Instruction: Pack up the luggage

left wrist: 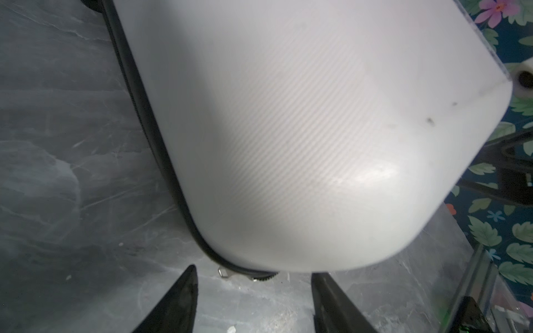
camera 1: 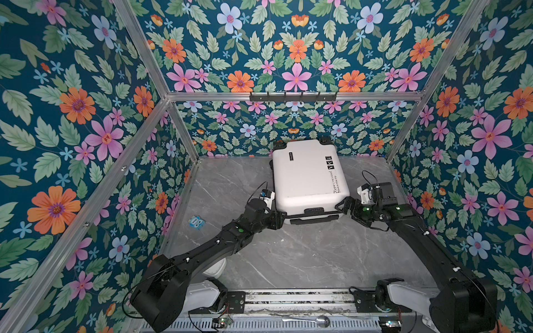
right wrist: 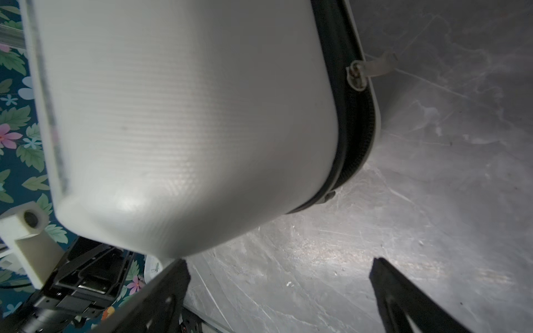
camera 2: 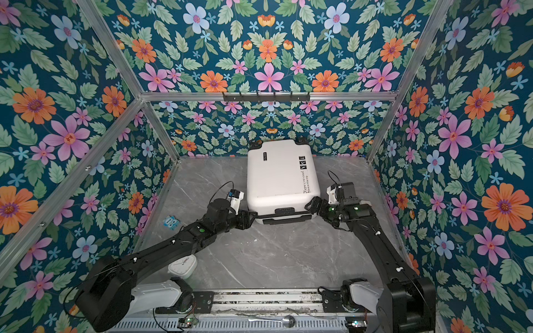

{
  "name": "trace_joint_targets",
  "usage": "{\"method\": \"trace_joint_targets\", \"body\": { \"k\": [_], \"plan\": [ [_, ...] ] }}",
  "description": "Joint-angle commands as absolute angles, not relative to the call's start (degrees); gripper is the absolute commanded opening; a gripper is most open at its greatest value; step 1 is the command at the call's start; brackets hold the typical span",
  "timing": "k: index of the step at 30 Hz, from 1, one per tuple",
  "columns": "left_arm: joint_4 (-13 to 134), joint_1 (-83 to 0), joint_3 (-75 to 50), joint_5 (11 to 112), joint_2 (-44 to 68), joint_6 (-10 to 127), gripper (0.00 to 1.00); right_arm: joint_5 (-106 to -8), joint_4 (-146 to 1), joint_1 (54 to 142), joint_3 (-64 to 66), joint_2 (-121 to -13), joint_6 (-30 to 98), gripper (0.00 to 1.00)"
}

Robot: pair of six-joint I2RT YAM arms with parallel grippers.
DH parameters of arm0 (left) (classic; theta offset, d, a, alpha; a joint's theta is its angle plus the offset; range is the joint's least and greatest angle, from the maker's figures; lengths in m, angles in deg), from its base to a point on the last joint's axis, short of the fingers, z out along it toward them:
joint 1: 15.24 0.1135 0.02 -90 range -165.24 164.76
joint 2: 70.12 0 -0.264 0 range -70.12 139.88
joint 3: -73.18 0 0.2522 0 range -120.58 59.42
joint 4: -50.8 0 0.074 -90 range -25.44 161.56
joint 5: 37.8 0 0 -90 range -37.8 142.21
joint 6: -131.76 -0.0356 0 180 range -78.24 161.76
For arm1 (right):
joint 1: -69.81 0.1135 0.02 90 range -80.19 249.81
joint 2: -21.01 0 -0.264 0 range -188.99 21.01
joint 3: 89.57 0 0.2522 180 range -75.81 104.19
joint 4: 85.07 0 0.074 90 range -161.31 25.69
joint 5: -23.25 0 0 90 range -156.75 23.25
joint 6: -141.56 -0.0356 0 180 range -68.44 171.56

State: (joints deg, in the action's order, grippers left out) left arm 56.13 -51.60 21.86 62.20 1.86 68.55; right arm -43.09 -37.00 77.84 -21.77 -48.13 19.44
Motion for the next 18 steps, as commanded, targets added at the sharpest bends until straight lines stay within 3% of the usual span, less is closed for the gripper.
{"method": "trace_joint_targets", "body": {
  "k": [1, 7, 11, 15, 18],
  "plan": [
    [52.96, -49.6, 21.48, 61.93, 2.42, 68.75, 0.62, -50.14, -30.63, 77.89, -19.02, -50.37, 14.97, 0.99],
    [53.29, -48.78, 23.57, 59.86, -0.63, 66.92, 0.6, -50.84, -33.21, 77.81, -23.11, -46.09, 16.67, 0.99],
    [45.17, -49.87, 32.36, 58.97, -7.4, 66.81, 0.58, -44.93, -38.74, 77.8, -29.94, -41.26, 15.54, 0.99],
    [37.36, -52.77, 41.86, 55.41, -14.59, 67.14, 0.58, -37.72, -54.34, 77.83, -40.43, -36.61, 8.35, 0.99],
    [32.29, -53.3, 46.7, 54.19, -16.64, 68.07, 0.58, -36.17, -63.18, 78.14, -45.37, -35.94, 1.82, 0.88]
  ]
}}
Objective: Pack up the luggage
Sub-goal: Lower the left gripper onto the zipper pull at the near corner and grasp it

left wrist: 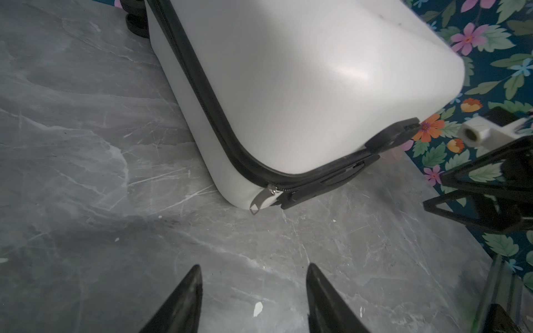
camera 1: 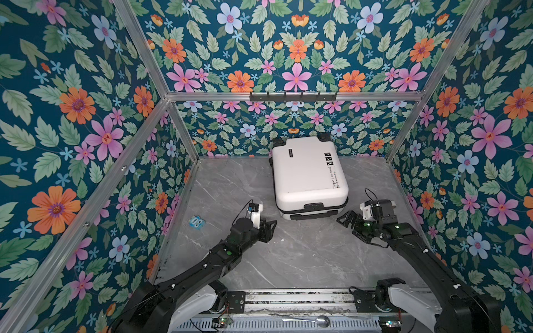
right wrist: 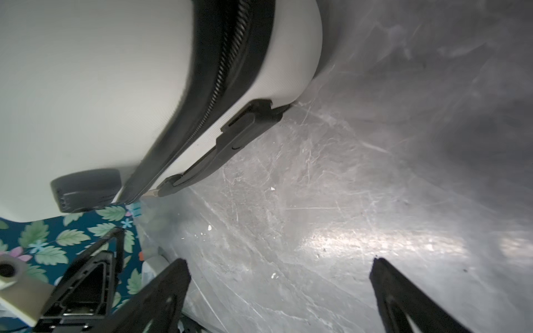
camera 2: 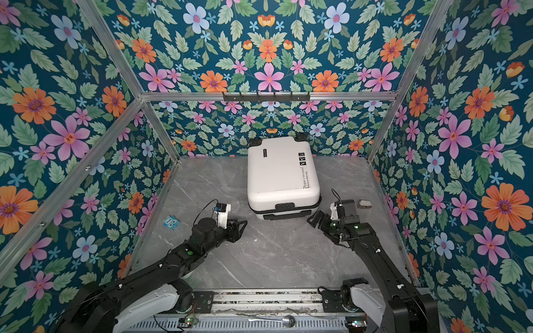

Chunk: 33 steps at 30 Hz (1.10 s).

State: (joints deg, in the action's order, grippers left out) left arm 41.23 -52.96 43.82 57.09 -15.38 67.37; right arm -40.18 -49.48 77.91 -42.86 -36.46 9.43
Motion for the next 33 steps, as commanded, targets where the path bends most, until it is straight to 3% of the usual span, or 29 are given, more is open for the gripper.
{"method": "trace_joint_targets", "body": {
  "k": [1, 8, 12, 19, 33],
  "plan": [
    [29.78, -53.31, 48.48, 54.29, -16.88, 68.22, 0.57, -36.05, -65.9, 78.31, -46.65, -36.03, 0.02, 0.84],
    [7.57, -53.56, 55.05, 55.26, -8.29, 64.84, 0.49, -38.36, -76.88, 80.63, -50.54, -37.51, -6.8, 0.6],
    [-0.8, -56.29, 53.95, 54.27, 0.24, 61.24, 0.43, -39.43, -73.05, 80.67, -48.69, -37.45, -4.6, 0.61],
    [-9.62, -59.21, 49.92, 50.83, 12.48, 57.33, 0.41, -41.28, -67.68, 80.62, -46.68, -35.12, -2.25, 0.63],
    [-16.53, -59.51, 43.18, 45.72, 30.55, 56.64, 0.35, -40.16, -61.48, 80.6, -44.0, -32.04, -0.48, 0.63]
  ]
}}
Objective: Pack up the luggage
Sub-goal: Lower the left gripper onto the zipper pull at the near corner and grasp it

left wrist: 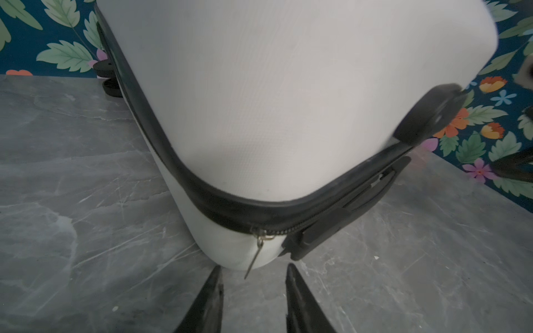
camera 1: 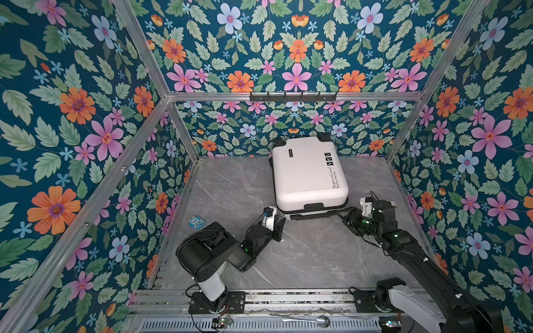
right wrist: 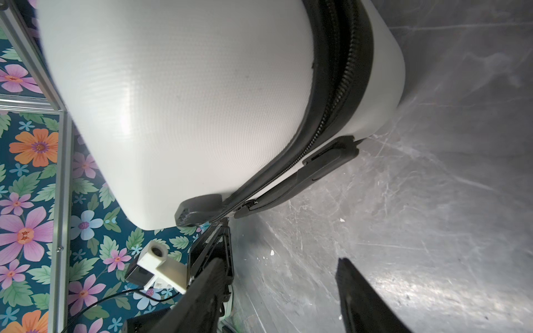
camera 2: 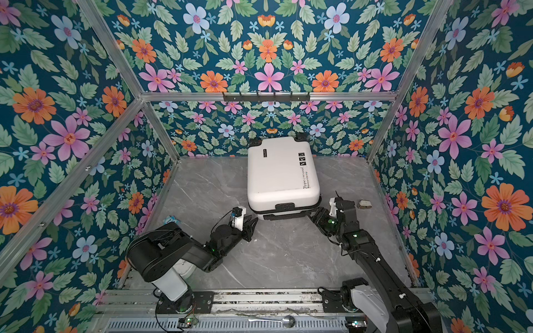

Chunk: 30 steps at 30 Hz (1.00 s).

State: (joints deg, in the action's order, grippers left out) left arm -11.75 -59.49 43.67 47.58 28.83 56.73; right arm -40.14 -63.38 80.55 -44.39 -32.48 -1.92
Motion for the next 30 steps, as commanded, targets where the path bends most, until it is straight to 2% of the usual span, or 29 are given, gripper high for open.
{"method": "trace_joint_targets", "body": {
  "k": [1, 8, 30],
  "plan": [
    [-17.41, -59.53, 43.01, 45.4, 31.62, 56.91, 0.34, -40.12, -61.14, 80.55, -43.92, -31.84, -0.33, 0.64],
    [-21.48, -59.6, 42.53, 44.93, 34.89, 56.8, 0.3, -39.24, -59.7, 80.57, -43.55, -31.38, 0.22, 0.63],
    [-19.2, -60.07, 38.85, 43.42, 37.01, 56.4, 0.19, -39.07, -58.32, 80.53, -44.15, -29.73, -0.04, 0.63]
  ]
}}
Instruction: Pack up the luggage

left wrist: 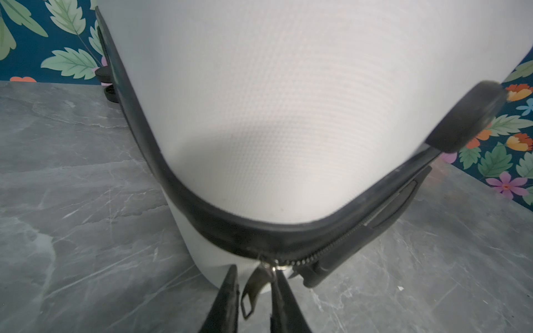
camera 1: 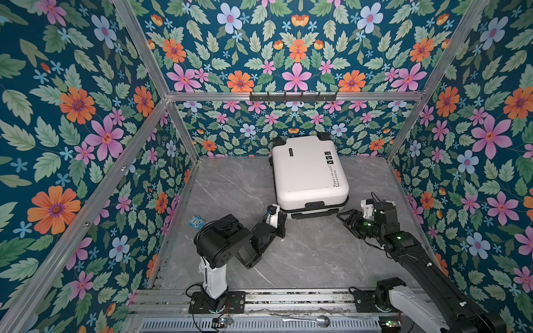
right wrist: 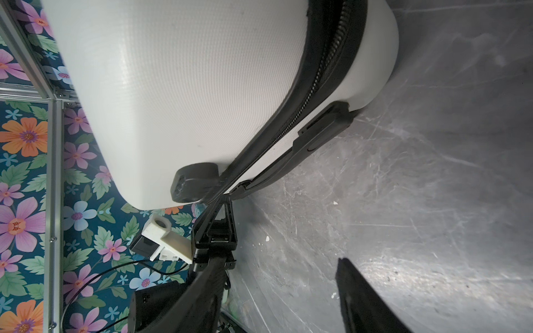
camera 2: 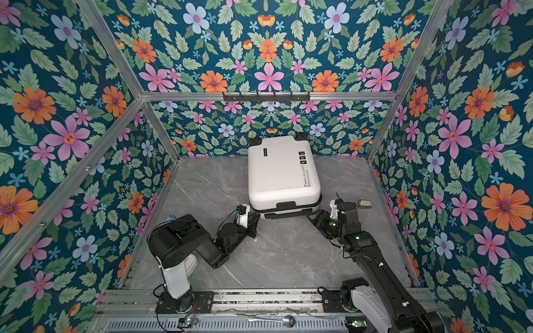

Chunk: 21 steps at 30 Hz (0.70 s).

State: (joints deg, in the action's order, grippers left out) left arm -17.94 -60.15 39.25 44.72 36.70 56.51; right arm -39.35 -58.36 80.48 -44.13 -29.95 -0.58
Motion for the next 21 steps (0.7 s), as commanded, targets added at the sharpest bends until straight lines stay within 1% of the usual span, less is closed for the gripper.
{"method": "trace_joint_targets", "body": {
  "k": [1, 5, 7, 10, 11, 13, 17, 18, 21],
  "plan": [
    [-19.2, -60.08, 38.6, 43.41, 37.02, 56.44, 0.17, -38.98, -58.32, 80.52, -44.15, -29.75, -0.04, 0.63],
    [-19.05, -60.14, 38.07, 43.27, 36.94, 56.18, 0.08, -39.06, -58.27, 80.53, -44.34, -29.53, -0.12, 0.63],
    [-19.05, -60.2, 38.23, 43.67, 36.49, 55.72, 0.0, -39.44, -58.0, 80.46, -44.33, -29.45, -0.04, 0.63],
    [-18.18, -60.24, 38.88, 44.29, 35.25, 55.06, 0.0, -40.11, -57.23, 80.21, -43.78, -29.53, 0.72, 0.64],
    [-18.06, -60.16, 39.3, 44.36, 34.81, 54.95, 0.0, -40.11, -56.9, 79.76, -43.5, -29.7, 1.08, 0.67],
    [-18.21, -60.18, 40.44, 44.9, 33.67, 54.79, 0.0, -39.72, -56.05, 77.95, -42.79, -29.9, 1.92, 0.78],
    [-17.36, -60.16, 42.58, 47.37, 31.17, 54.9, 0.0, -37.48, -55.84, 72.19, -41.73, -29.84, 3.3, 0.96],
    [-16.46, -60.16, 42.79, 48.23, 30.38, 55.15, 0.0, -36.95, -56.03, 70.46, -41.31, -30.08, 3.63, 0.99],
    [-12.57, -60.16, 42.91, 51.16, 28.07, 56.2, 0.0, -35.09, -58.09, 66.7, -39.59, -32.09, 4.54, 0.99]
  ]
}}
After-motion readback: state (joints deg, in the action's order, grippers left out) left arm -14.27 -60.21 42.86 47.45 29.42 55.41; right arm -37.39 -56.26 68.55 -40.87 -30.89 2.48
